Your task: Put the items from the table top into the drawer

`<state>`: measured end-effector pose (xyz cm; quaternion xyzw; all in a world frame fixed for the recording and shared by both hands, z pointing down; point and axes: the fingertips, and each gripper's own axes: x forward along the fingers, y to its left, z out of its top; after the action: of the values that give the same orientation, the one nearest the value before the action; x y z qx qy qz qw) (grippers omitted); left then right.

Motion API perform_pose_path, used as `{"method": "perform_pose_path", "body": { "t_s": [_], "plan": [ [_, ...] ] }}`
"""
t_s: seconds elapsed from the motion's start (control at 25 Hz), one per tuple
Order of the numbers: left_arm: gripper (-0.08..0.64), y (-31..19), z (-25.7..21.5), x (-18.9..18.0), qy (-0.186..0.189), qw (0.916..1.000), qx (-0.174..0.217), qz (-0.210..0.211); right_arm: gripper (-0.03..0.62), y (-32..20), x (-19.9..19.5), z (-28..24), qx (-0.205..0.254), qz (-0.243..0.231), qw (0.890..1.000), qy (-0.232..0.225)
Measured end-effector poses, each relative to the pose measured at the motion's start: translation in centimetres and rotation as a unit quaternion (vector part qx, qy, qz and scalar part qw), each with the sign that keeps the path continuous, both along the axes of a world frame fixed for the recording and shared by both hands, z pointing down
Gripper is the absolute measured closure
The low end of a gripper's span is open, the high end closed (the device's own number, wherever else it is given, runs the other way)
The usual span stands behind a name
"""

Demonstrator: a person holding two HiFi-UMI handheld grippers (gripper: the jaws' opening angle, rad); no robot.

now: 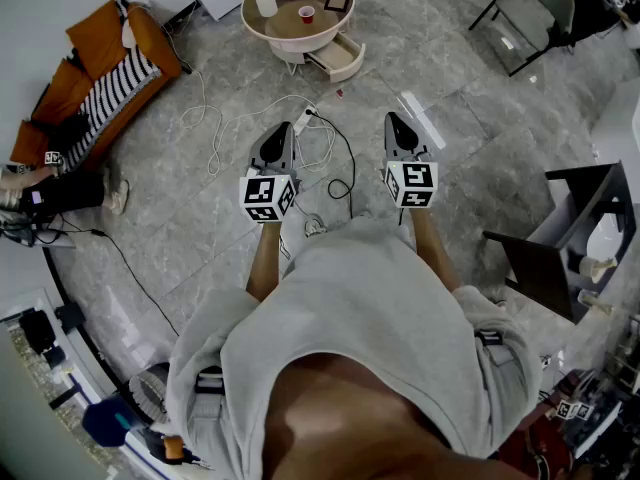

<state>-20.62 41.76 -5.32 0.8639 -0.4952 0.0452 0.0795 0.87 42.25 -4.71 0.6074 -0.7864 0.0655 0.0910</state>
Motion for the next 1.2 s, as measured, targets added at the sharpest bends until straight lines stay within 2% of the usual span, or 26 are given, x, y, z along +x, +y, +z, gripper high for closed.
{"method": "perform_pose_path", "body": {
  "t_s": [0.6, 1.2],
  "plan": [
    [0.543, 1.4, 0.3, 3.0, -0.002, 0.9999, -0.003, -0.012, 0.568, 1.3, 3.6, 0.7, -0.002, 0.001, 1.000, -0.017],
    [0.544, 2.8, 0.9, 11.9, -0.018, 0.9998, -0.010, 0.006, 0.569, 3.0, 10.9, 2.5, -0.016, -0.001, 0.999, -0.039]
  ]
}}
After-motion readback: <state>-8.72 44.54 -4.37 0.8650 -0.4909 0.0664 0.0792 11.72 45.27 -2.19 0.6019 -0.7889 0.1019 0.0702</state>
